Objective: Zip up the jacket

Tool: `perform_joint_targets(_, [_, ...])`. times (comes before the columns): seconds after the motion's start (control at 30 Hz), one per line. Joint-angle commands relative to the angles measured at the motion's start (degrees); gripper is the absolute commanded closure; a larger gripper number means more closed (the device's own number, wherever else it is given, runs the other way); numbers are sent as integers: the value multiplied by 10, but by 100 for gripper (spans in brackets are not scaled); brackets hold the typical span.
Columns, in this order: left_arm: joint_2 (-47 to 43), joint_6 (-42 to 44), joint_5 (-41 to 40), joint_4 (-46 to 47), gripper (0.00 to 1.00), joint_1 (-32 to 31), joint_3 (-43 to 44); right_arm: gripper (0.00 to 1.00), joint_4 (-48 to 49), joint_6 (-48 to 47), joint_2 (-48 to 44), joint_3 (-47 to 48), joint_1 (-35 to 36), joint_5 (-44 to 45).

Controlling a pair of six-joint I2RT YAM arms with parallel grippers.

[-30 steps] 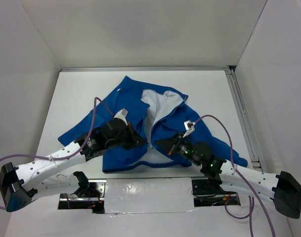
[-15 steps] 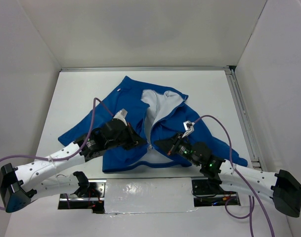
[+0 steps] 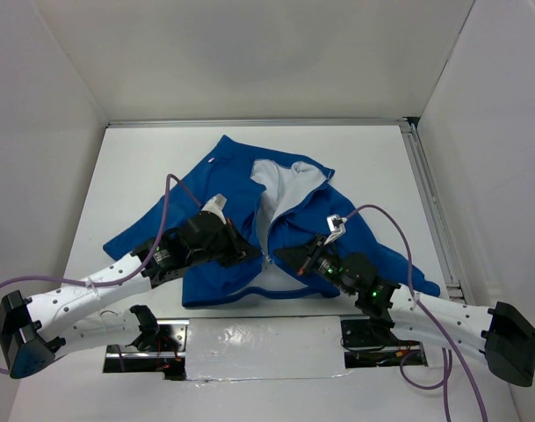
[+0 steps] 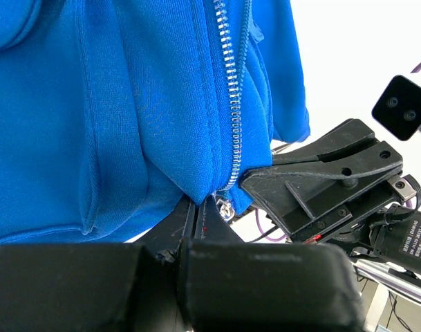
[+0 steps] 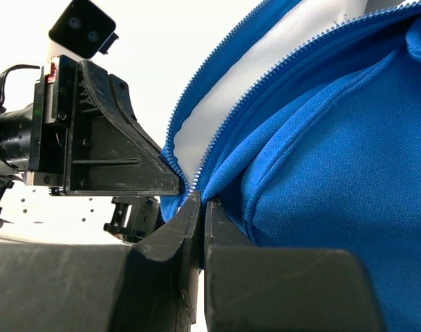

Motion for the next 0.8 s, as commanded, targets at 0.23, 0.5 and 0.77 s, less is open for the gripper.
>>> perform_joint_targets(0.23, [-18,-4,6,40,100,-3,-7,100,48,-1,10,25,7,3])
perform_joint_targets(0.5, [-19,-8,8,41,100,-3,-10,100,69,0,21,26,10,2])
perform_joint_targets(0.77, [-16,-6,9,46,100,-3,-9,100,75,2,25,28,12,0])
